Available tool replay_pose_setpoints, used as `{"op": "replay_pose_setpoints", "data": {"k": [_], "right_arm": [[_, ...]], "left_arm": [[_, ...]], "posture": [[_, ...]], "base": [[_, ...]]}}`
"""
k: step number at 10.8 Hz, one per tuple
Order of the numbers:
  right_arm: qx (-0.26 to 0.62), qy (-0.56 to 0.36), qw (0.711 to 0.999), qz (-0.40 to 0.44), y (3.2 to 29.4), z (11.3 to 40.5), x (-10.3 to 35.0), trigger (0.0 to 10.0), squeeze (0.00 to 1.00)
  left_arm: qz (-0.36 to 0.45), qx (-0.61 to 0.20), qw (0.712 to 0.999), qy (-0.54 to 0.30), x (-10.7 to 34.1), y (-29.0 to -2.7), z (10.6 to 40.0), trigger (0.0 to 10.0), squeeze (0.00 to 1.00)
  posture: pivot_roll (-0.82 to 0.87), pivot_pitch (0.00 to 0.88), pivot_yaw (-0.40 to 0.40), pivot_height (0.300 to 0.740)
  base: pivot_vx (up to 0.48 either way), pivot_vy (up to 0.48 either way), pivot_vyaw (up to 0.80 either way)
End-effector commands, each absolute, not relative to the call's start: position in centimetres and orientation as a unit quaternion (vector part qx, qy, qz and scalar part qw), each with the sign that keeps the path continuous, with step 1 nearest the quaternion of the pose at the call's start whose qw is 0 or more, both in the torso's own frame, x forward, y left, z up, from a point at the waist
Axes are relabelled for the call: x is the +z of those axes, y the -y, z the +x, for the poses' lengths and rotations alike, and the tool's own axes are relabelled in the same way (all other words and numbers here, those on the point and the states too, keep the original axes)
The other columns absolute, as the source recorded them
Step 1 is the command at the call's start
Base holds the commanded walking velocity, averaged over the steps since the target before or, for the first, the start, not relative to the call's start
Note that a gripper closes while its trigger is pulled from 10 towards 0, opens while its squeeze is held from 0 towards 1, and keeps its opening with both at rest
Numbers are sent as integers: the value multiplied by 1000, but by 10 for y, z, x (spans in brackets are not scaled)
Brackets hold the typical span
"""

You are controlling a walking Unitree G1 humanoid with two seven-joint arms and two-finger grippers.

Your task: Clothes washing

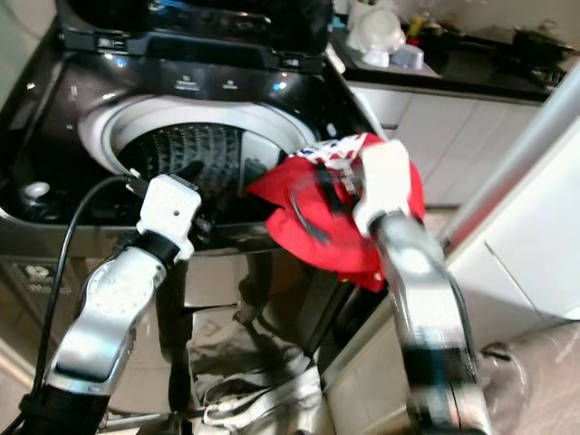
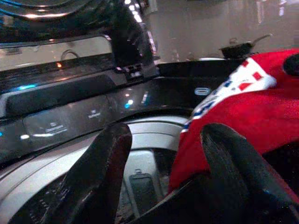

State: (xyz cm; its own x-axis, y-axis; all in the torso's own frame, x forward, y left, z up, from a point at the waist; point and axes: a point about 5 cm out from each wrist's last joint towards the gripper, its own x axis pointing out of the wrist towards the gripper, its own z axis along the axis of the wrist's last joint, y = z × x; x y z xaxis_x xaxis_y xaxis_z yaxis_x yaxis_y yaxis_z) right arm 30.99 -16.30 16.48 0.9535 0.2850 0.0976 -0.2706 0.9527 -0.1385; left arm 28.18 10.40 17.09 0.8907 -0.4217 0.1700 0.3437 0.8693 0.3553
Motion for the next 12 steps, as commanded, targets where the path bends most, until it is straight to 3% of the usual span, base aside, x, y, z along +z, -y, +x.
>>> {"op": "replay_pose_setpoints", "data": {"k": [1, 3, 6, 9, 12], "right_arm": [[144, 72, 984, -74, 169, 300, 161, 10000, 0], [135, 32, 989, -54, 177, 296, 138, 10000, 0], [94, -6, 991, 94, 184, 305, 129, 10000, 0], [127, 13, 991, 26, 181, 277, 121, 10000, 0], [133, 9, 991, 2, 175, 274, 117, 10000, 0]], "left_arm": [[164, -211, 956, 124, 171, -100, 281, 10000, 0], [164, -204, 957, 124, 170, -102, 283, 10000, 0], [168, -201, 957, 128, 172, -102, 284, 10000, 0], [118, -100, 980, 126, 167, -124, 278, 10000, 0], [81, -89, 987, 109, 164, -124, 272, 10000, 0]], "posture": [[-7, 0, -125, 731], [-15, 0, -116, 731], [-9, 0, -110, 731], [-13, 0, -102, 731], [-20, 0, -91, 731]], "base": [[0, 0, 0], [0, 0, 0], [0, 0, 0], [0, 0, 0], [0, 0, 0]]}}
